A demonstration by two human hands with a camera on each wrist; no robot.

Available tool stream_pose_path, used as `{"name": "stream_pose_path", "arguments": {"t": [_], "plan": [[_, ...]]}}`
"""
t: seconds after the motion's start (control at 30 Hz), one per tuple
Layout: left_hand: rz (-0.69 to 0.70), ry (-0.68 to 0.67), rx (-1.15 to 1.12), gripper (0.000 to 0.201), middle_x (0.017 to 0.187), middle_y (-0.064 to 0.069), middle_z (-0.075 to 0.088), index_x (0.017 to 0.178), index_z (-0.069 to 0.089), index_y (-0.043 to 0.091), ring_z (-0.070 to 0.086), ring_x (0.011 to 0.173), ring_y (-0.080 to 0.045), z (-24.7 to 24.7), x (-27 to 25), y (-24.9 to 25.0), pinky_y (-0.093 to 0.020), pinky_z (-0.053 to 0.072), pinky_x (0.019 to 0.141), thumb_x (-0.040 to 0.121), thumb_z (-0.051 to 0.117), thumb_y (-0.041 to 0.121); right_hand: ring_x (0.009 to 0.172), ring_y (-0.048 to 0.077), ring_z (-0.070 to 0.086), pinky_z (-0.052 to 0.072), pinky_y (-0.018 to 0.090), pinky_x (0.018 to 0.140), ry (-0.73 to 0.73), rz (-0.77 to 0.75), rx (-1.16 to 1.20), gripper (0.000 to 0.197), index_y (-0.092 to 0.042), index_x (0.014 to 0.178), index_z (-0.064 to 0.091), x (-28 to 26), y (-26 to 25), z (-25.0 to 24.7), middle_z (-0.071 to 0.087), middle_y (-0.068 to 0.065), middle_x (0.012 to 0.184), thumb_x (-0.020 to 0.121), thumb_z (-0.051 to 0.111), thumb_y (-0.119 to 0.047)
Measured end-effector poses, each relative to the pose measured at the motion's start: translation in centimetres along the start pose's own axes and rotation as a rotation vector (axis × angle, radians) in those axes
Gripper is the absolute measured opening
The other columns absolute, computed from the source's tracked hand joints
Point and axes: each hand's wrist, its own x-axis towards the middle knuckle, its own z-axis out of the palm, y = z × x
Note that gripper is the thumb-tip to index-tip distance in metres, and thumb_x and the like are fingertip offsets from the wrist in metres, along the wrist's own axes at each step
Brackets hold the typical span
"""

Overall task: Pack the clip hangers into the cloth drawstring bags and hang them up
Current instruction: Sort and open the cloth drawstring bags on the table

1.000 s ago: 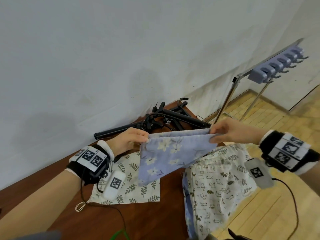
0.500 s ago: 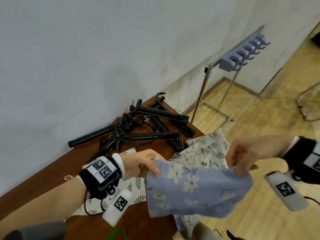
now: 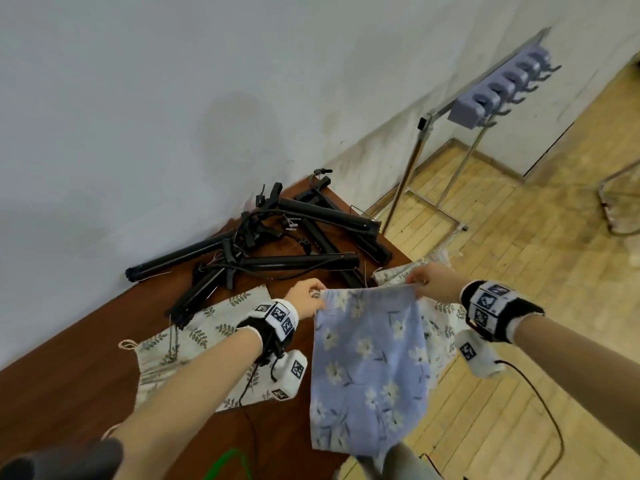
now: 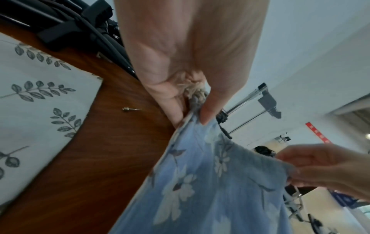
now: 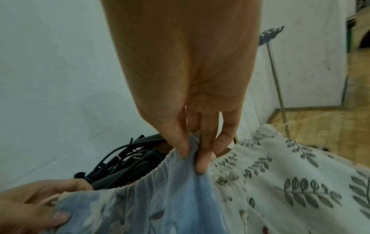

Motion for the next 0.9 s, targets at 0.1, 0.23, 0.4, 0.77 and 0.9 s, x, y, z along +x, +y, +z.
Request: {"name": "stream_pose_path", "arguments": {"t": [0.1,0.23,0.4,0.77,0.9], "plan": [[-0.022,0.018,0.039,0.044,0.107,0.001,0.053,0.126,0.05,0.021,0.058,0.102,-0.023,0.8,0.9,-1.8,-0.026,0.044,0.078,0.085,0.065,0.013,0.104,0.019,0.058,0.05,0.033,0.093,-0.009,0.09,-0.101,0.031,-0.021,0.124,0.058,2.0,-0.1,1.7,0.059,0.003,0.123,0.093,0.049,-0.017],[-0.203,0.158,-0.032,0.022,0.1,-0.007,0.062,0.104,0.058,0.016,0.062,0.103,-0.028,-1.9,1.3,-6.1,-0.03,0.049,0.088,0.084,0.06,0.008,0.102,0.025,0.056,0.051,0.033,0.086,0.057,0.17,-0.159,0.044,-0.021,0.133,0.048,4.3,-1.4,3.4,0.037,0.008,0.133,0.09,0.052,-0.012],[-0.421,0.376,0.07,0.019,0.11,-0.009,0.064,0.098,0.063,0.016,0.058,0.108,-0.031,-8.7,-0.6,-12.2,-0.028,0.044,0.087,0.088,0.05,0.006,0.106,0.027,0.049,0.046,0.035,0.086,0.184,-0.074,-0.142,0.027,-0.019,0.117,0.056,7.7,-8.9,4.3,0.046,0.006,0.118,0.092,0.047,-0.012],[-0.316,0.648,0.077,0.021,0.099,-0.008,0.059,0.088,0.059,0.017,0.058,0.089,-0.028,-12.0,-4.4,-20.3,-0.035,0.048,0.076,0.085,0.049,-0.001,0.108,0.034,0.06,0.05,0.042,0.088,-0.1,-0.284,-0.292,0.062,-0.028,0.153,0.016,14.5,-18.5,13.5,0.06,0.015,0.121,0.099,0.042,-0.011],[-0.439,0.818,0.064,0.019,0.104,-0.009,0.055,0.095,0.057,0.009,0.05,0.102,-0.029,-13.2,-6.8,-23.7,-0.039,0.044,0.082,0.08,0.053,-0.002,0.111,0.029,0.062,0.051,0.04,0.089,-0.068,-0.243,-0.168,0.051,-0.021,0.147,0.032,15.9,-18.4,14.6,0.061,0.012,0.124,0.098,0.045,-0.011]]}}
